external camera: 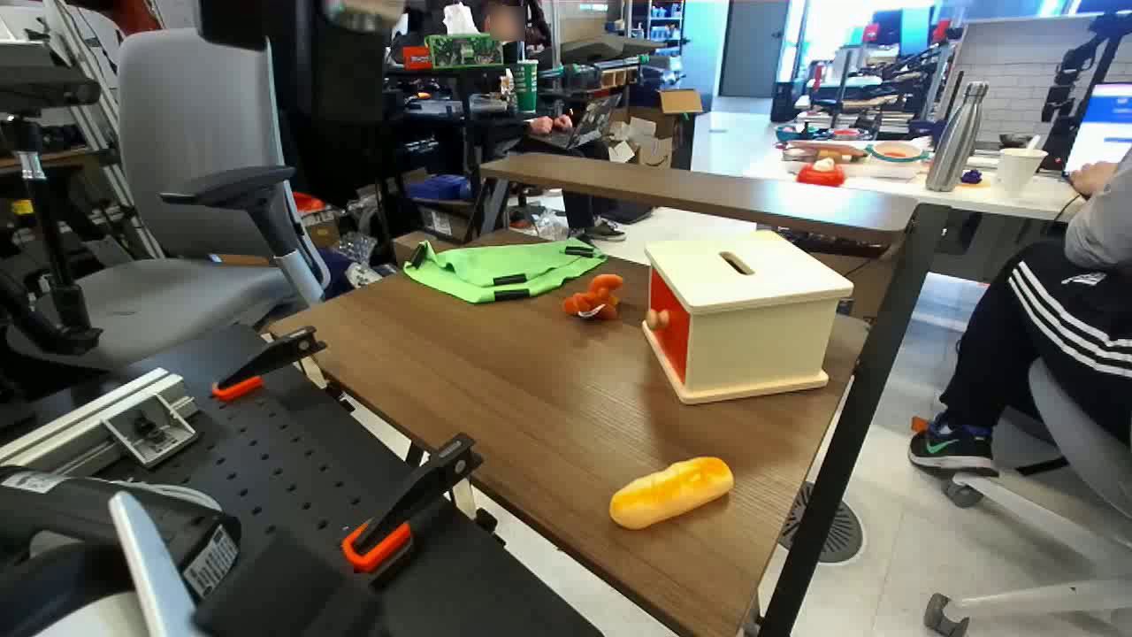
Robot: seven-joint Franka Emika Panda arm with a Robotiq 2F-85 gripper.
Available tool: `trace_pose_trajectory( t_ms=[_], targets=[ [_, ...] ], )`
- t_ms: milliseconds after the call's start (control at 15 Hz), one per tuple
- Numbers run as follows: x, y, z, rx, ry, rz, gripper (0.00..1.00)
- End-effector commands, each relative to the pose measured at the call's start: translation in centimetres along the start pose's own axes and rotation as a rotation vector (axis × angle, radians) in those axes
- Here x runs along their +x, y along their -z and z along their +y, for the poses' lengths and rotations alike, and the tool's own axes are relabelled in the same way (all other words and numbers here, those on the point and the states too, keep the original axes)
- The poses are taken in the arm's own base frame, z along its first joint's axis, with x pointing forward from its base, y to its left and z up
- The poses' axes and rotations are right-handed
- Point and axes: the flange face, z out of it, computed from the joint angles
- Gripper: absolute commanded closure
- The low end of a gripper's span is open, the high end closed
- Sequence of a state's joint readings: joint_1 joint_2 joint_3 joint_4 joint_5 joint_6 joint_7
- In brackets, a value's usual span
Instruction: Move the bread plush toy
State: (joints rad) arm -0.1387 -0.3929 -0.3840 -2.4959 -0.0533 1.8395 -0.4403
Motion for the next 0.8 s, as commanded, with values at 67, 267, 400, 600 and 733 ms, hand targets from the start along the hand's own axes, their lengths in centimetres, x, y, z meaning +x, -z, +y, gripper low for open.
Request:
trace_pose_trajectory(
  t_ms=[67,267,400,600,733],
  targets=[
    [0.5,-0.1,-0.1,-0.008,-0.007,0.014,0.00],
    [2.2,-0.6,-0.2,-0.037,-0.031,0.064,0.00],
    [3.4,-1.4,-0.2,-0.063,-0.042,0.100,0.00],
    [5.4,-3.4,0.1,-0.101,-0.061,0.134,0.00],
    [6.9,-4.8,0.6,-0.121,-0.074,0.139,0.00]
  ],
)
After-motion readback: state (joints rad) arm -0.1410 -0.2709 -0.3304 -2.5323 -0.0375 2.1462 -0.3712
